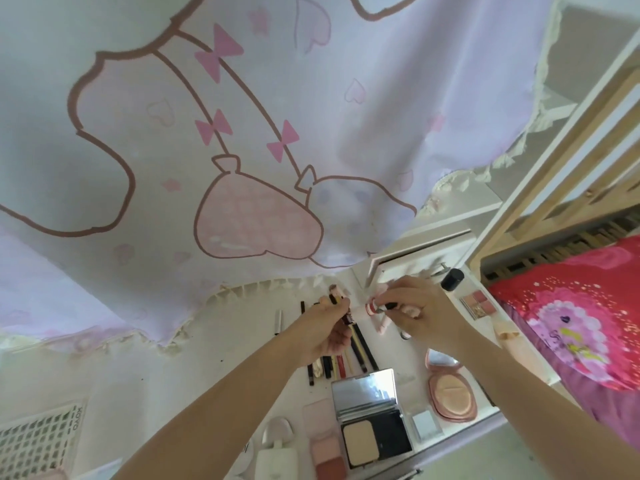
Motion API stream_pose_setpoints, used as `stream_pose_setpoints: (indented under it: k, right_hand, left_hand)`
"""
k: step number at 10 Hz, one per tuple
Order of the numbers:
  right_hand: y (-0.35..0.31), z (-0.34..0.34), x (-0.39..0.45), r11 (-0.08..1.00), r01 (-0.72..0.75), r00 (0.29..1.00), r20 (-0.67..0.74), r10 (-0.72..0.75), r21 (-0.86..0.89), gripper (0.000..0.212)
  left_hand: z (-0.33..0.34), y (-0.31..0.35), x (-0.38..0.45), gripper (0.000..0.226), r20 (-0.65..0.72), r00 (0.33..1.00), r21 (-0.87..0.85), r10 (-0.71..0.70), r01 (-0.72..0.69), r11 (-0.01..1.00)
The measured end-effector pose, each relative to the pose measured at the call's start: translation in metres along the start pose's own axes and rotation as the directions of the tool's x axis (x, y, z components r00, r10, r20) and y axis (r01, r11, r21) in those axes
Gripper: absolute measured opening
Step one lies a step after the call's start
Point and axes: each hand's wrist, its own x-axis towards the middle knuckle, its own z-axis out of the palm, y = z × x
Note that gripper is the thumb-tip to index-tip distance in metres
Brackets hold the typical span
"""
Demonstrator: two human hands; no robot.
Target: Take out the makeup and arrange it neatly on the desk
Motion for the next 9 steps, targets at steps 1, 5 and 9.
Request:
stream_pose_setpoints:
  k: [1,5,9]
  right_hand:
    - [0.018,0.005,-0.014,0.968,-0.09,0.98,0.151,0.128,-0.232,0.023]
    - [0.063,0.049,-0.035,0.698,-0.146,0.826,0.301,0.476,-0.701,0.025]
    - [0.056,0.053,-0.036,0.667,-0.177,0.884,0.181,0.431,-0.723,0.029]
  left_hand:
    - [0.012,-0.016,0.015,0.031,-0.066,0.99,0.186,-0.123,0.133,0.974]
    - [-0.006,-0.064,0.046,0.026,0.126,0.928,0.987,0.35,-0.152,0.049]
    - [-0.054,-0.073,0.045,0.035,-0.006,0.867,0.999,0.497,-0.011,0.031]
